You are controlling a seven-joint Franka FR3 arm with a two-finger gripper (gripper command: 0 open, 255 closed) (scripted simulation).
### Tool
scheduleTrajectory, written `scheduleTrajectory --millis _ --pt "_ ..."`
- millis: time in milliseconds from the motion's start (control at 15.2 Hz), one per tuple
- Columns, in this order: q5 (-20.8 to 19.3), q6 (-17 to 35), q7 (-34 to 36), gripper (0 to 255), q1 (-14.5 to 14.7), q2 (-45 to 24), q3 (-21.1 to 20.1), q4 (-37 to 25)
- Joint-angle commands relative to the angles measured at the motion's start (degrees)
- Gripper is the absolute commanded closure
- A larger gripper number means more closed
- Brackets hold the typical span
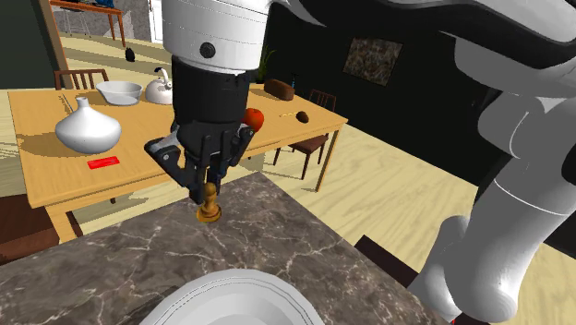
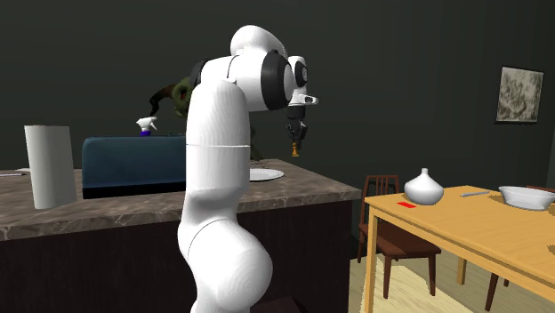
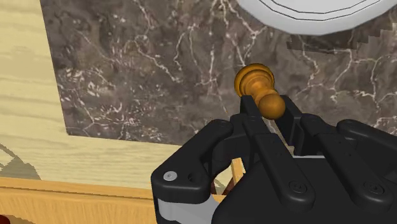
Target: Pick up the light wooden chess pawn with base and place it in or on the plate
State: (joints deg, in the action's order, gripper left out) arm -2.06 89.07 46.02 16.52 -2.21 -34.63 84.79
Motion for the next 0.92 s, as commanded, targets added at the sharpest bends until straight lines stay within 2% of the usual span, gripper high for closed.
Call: scheduleTrajectory --millis 0,726,858 --pt "1.0 0.0 1.9 255 0.9 2.0 -0.9 1.7" --pt "2.6 -1.1 15.6 255 7.3 5.1 -8.0 3.1" --pt "2.8 -0.3 15.7 255 7.4 5.4 -8.1 4.2"
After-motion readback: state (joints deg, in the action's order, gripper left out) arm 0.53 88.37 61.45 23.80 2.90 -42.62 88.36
